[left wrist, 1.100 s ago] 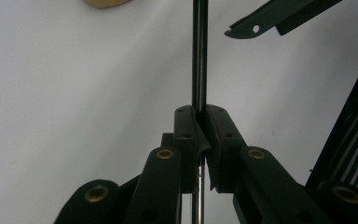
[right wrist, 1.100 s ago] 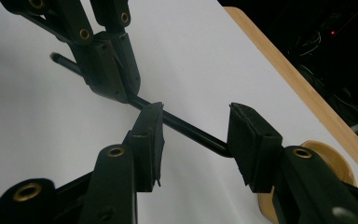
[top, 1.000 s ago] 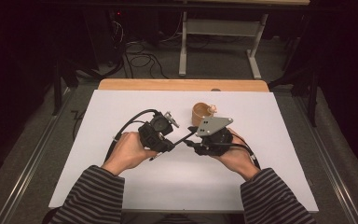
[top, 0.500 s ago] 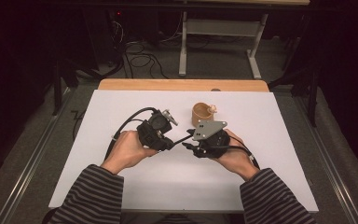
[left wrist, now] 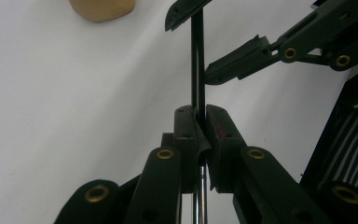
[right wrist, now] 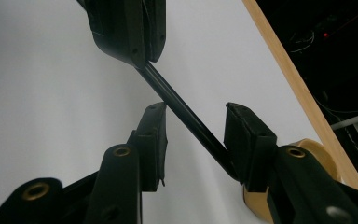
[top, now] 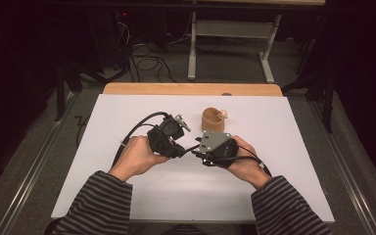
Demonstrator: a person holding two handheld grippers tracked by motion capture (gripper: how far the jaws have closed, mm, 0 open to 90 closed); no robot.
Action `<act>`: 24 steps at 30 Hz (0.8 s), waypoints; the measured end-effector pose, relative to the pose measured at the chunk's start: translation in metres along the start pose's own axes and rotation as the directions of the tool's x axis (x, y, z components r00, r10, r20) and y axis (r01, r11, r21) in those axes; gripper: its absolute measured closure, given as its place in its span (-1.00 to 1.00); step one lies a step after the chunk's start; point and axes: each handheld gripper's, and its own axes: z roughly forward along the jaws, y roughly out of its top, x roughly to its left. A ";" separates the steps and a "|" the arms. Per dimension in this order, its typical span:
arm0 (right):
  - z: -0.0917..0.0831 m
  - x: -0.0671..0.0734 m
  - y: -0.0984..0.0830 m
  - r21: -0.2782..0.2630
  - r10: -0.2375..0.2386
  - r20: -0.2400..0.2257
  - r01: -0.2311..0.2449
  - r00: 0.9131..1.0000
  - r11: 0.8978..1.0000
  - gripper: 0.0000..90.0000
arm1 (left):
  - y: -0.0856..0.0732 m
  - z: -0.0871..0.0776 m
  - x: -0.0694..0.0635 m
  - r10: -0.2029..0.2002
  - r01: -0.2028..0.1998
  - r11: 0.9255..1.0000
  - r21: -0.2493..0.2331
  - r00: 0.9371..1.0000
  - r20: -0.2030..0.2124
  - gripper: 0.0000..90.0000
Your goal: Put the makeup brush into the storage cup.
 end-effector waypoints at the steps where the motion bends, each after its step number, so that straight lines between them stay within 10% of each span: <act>1: 0.000 0.000 0.000 -0.001 -0.004 0.002 0.004 1.000 1.000 0.37 | 0.000 0.000 0.000 0.001 -0.001 1.000 0.001 1.000 -0.001 0.85; 24: 0.002 0.006 0.000 0.000 -0.069 0.000 0.069 0.998 0.998 0.57 | 0.002 -0.001 -0.002 -0.001 0.001 1.000 -0.009 1.000 -0.003 0.85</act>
